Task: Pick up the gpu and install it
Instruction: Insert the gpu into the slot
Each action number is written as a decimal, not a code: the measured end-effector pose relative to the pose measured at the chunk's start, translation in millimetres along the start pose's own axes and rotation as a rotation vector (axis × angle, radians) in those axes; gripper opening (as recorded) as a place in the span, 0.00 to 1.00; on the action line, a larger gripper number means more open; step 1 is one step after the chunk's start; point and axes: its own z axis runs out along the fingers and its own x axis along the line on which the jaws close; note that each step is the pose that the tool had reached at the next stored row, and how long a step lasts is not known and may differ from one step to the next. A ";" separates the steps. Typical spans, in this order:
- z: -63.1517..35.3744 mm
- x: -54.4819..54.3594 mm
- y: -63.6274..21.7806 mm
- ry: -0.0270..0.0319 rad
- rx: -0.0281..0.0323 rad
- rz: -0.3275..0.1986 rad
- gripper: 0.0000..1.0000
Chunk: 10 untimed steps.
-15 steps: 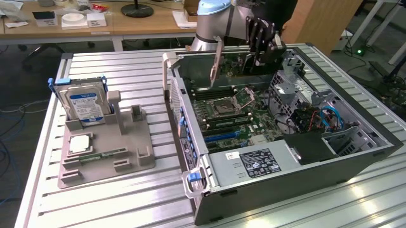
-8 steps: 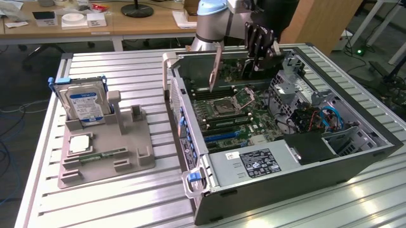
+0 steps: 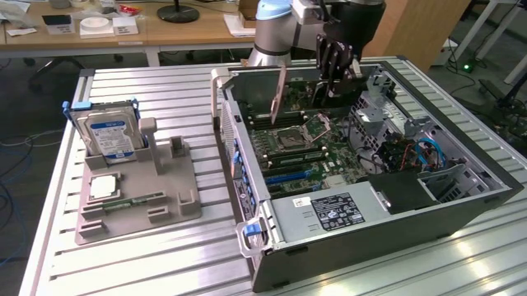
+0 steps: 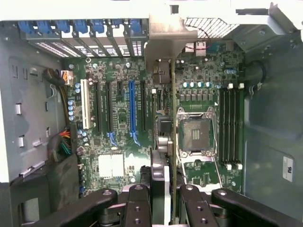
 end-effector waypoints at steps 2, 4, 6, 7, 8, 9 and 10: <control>1.9 0.1 0.8 0.0095 0.0000 0.000 0.28; 4.7 0.3 2.7 0.0132 -0.0015 0.000 0.28; 8.3 0.5 3.7 0.0132 -0.0017 0.000 0.28; 10.1 0.5 3.7 0.0130 -0.0018 0.000 0.28; 11.6 0.5 3.8 0.0101 -0.0019 0.000 0.28; 12.6 0.6 4.0 0.0060 -0.0022 0.000 0.28; 13.5 0.6 4.1 0.0008 -0.0024 0.000 0.28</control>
